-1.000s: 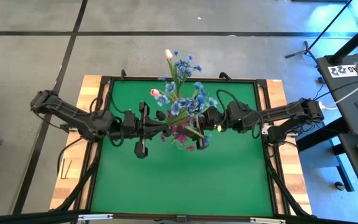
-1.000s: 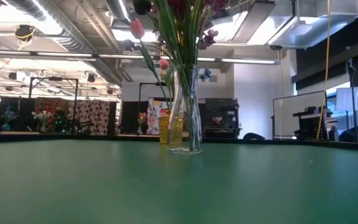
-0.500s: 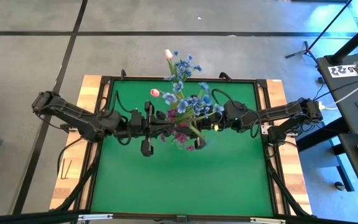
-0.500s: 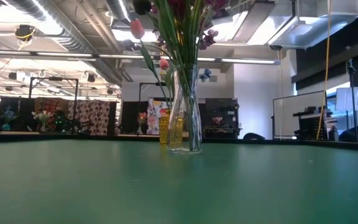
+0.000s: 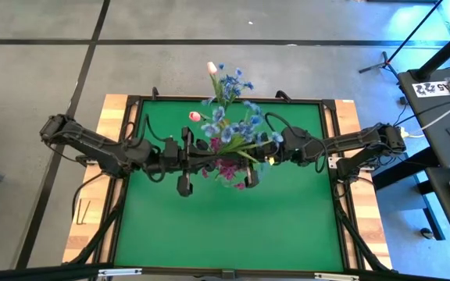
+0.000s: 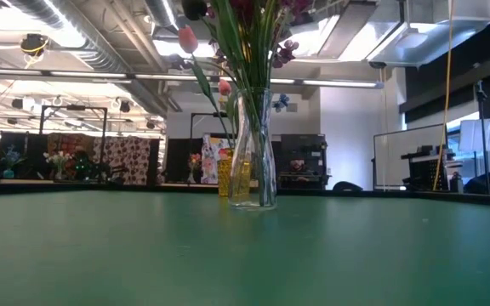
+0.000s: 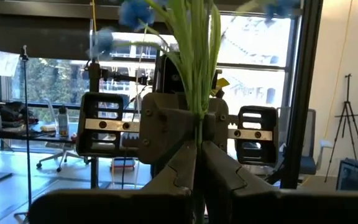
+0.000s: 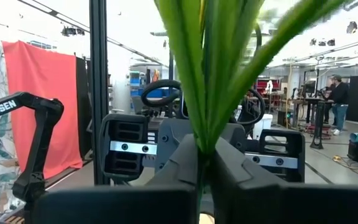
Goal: Sort flowers into vase by color
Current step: Put the blue flowers into the yellow vase
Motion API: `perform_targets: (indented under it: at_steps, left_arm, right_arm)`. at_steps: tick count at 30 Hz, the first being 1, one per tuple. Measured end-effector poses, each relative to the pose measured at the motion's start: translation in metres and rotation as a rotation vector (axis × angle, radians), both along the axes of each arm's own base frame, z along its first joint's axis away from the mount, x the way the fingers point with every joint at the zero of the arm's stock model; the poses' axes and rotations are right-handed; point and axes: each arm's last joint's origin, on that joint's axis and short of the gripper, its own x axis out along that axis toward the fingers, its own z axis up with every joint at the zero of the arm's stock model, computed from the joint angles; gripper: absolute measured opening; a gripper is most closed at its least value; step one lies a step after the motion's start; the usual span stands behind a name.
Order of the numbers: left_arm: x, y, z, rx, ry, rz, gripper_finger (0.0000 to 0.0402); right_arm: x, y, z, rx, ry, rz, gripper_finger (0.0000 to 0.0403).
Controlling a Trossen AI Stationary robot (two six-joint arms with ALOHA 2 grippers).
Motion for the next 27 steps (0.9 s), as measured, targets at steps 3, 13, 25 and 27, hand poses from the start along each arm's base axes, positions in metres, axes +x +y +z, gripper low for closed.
perform_targets:
  at_steps: [3, 13, 25, 27]
  left_arm:
    - [0.000, 0.000, 0.000, -0.001, 0.006, 0.013, 0.0019]
    - [-0.008, -0.002, 0.002, -0.011, 0.032, 0.083, 0.0089]
    - [-0.044, 0.012, 0.021, -0.030, 0.062, 0.172, 0.0128]
    - [-0.047, 0.013, 0.023, -0.031, 0.060, 0.173, 0.0128]
  right_arm:
    - [0.000, 0.000, 0.000, -0.007, 0.004, 0.007, 0.0012]
    - [-0.013, -0.002, 0.007, -0.057, 0.063, -0.028, 0.0016]
    - [-0.065, -0.015, 0.043, -0.109, 0.084, -0.157, 0.0022]
    - [-0.071, -0.016, 0.049, -0.106, 0.057, -0.153, 0.0016]
